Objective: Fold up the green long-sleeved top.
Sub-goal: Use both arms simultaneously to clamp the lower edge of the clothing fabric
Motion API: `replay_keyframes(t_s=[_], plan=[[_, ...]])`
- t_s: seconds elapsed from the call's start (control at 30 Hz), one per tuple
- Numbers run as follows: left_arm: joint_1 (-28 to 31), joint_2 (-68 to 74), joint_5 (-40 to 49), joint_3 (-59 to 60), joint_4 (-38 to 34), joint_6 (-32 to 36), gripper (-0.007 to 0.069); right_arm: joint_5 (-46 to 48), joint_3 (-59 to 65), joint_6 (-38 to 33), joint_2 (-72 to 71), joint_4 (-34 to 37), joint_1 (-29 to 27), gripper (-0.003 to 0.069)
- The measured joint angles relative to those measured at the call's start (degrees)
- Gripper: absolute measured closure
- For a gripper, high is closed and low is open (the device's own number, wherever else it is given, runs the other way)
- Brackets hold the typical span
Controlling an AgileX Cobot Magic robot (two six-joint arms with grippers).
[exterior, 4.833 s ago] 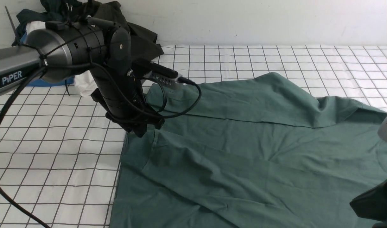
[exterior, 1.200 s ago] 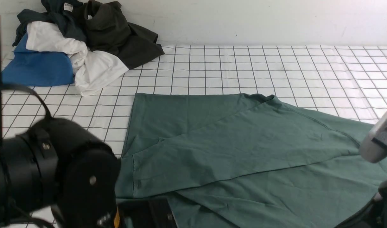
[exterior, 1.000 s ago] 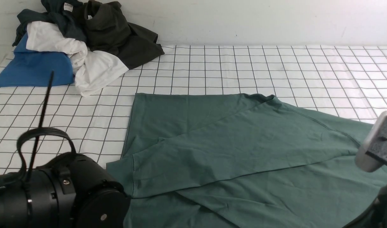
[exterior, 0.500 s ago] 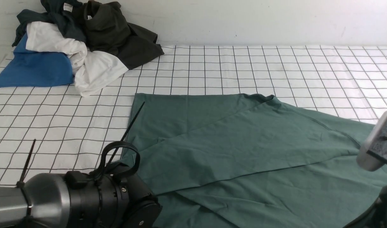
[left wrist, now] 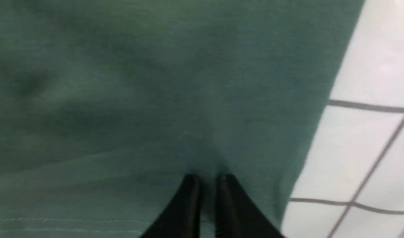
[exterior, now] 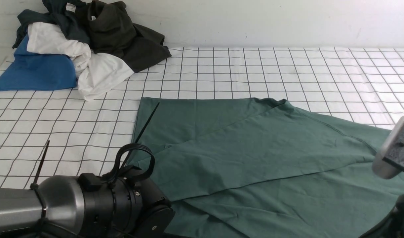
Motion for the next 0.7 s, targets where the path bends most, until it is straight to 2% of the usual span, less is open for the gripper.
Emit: replay_keyframes(t_s=[0.2,0.47,0.6,0.7], plan=[[0.0,0.56,2.3,-1.38,-0.53,-0.04,0.0632,0.0,0.0,0.0,0.0,-0.57,0.0,0.0673],[0.0,0.49,11.26,-2.01,-2.01,-2.75,0.0632,0.0,0.0,0.0,0.0,-1.29,0.0,0.0673],[0.0,-1.25,11.8,-2.01,-2.57,-5.57,0.0632,0.0,0.0,0.0,0.0,-1.29,0.0,0.0673],[0.0,-7.66,10.07,-0.82,-2.82,-8.87,0.0632,0.0,0.0,0.0,0.0,-1.29,0.0,0.0673]])
